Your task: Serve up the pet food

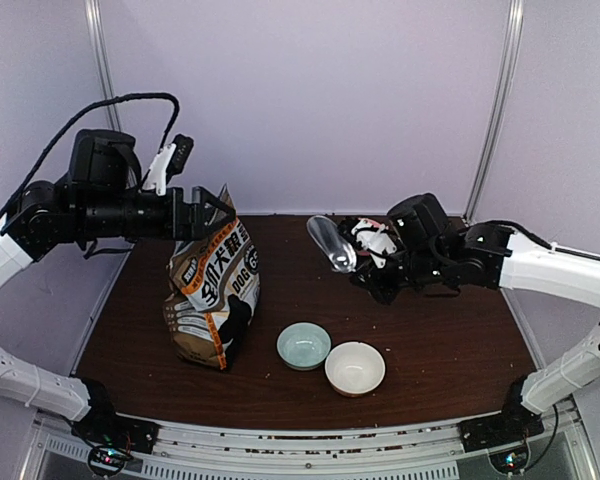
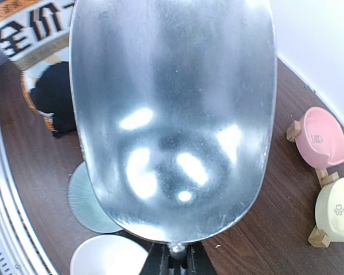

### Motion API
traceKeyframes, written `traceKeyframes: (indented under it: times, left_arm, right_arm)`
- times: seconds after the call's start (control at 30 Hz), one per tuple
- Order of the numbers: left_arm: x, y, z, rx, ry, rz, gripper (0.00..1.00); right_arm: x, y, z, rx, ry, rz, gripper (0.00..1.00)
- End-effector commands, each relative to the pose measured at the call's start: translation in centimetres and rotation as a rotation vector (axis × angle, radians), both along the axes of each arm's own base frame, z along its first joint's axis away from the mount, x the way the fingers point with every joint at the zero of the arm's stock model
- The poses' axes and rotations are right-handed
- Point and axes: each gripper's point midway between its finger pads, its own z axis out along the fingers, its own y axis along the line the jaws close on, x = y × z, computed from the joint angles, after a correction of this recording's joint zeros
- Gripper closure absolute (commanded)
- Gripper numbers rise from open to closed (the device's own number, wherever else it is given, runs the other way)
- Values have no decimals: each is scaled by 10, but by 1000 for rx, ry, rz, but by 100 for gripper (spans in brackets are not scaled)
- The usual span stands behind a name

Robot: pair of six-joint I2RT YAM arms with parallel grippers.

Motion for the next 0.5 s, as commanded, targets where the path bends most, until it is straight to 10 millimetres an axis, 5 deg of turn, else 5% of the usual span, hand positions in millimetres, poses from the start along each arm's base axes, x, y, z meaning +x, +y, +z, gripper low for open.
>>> traceKeyframes:
  times: [0.0, 0.13, 0.3, 0.47]
  left_arm:
    - [-17, -49, 43, -168, -32, -149, 14]
    - [-23, -79, 31, -205, 27, -244, 11]
    - [-18, -82, -5, -142, 111, -210, 12]
    - [-15, -88, -17, -142, 139, -206, 17]
  right_arm:
    - [-29, 0, 18, -95, -50, 44, 100]
    - [-43, 7, 37, -125, -101, 64, 100]
    - [-52, 15, 58, -106, -141, 80, 100]
    - [-63, 25, 66, -120, -167, 128, 100]
